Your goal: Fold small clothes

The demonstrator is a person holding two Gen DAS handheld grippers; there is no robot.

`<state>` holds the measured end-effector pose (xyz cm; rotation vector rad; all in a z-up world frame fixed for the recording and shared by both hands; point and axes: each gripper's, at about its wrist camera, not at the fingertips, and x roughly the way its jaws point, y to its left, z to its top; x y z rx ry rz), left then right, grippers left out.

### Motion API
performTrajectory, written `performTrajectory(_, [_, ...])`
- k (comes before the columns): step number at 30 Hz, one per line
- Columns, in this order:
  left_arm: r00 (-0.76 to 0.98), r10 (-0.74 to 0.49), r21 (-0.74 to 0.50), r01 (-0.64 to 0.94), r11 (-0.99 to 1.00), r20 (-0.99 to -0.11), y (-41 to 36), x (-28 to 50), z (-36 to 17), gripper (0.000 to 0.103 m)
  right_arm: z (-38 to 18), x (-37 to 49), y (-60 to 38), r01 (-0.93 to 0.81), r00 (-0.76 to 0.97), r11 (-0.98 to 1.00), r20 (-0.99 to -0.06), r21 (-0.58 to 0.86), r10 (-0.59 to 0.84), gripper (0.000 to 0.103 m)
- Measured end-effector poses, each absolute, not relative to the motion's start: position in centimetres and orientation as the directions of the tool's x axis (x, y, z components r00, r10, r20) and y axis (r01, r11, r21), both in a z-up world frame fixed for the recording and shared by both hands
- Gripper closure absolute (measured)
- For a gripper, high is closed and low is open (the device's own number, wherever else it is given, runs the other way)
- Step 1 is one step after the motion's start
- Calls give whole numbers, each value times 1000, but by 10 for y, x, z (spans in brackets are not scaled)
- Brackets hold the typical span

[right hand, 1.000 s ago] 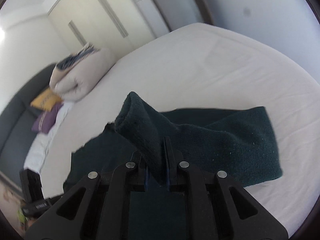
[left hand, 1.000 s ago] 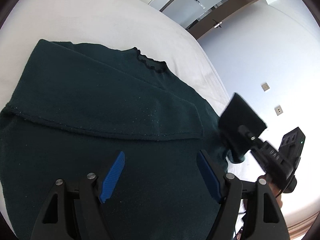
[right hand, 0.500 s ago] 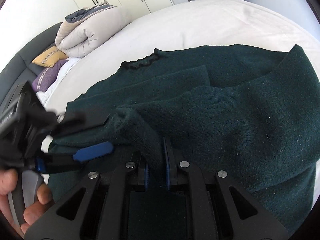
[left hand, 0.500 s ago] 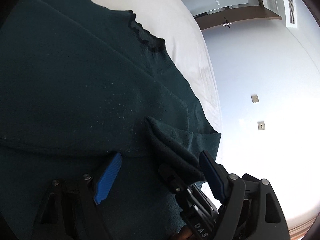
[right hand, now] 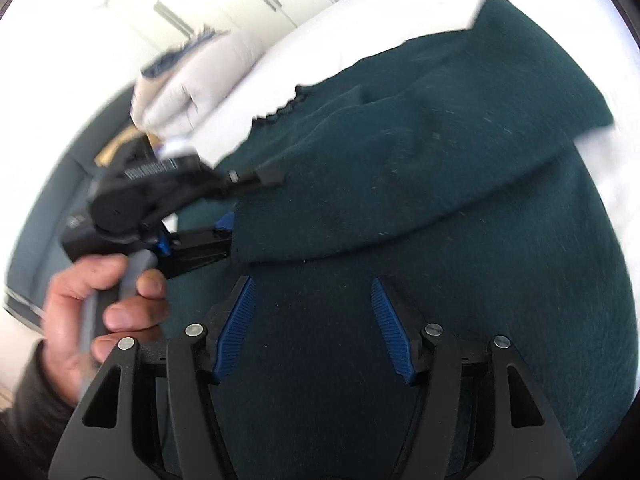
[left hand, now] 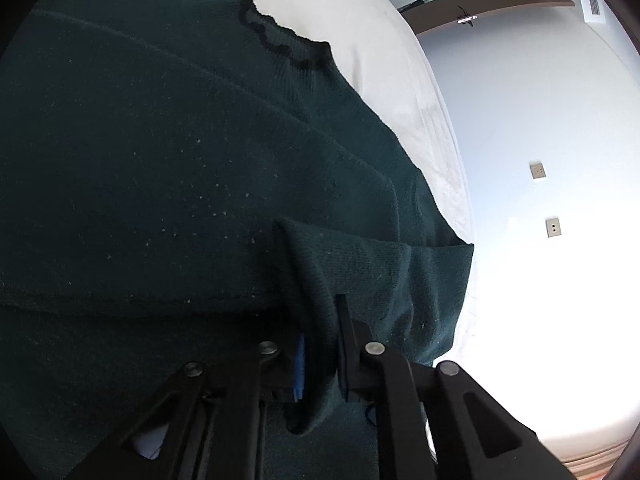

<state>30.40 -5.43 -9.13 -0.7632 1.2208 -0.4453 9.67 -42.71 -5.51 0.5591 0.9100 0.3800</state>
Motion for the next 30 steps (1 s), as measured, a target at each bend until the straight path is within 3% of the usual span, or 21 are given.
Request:
performTrajectory(4, [344,-662,-710,-18,704,-666,-51,306,-68,95,-65,87,-450,-95,601,715,-533,692,595,44])
performTrajectory(12, [479,-596,-665,33,746,-645,0,324,-20,96,-67,78,-458,-121,609,710,-514,694,605,44])
performTrajectory(17, [501,-613,-709,-3,705,-611,39,326,-32,96,-71,78,-462,-121,609,705,-509,699,608,44])
performTrajectory(23, [481,-577,-691,-88,718,-660,62,330,-68,96,-61,84,-474,-58,606,667,-505,743,615,44])
performTrajectory(26, [465,-573,-691,-127,711,-675,76,328,-90,96,-56,90,-491,-8,631,614,-472,789,616,39])
performTrajectory(30, [463,-592,-712,-134,690,-660,80,327,-105,95,-53,115,-511,39,648,561,-449,827,616,39])
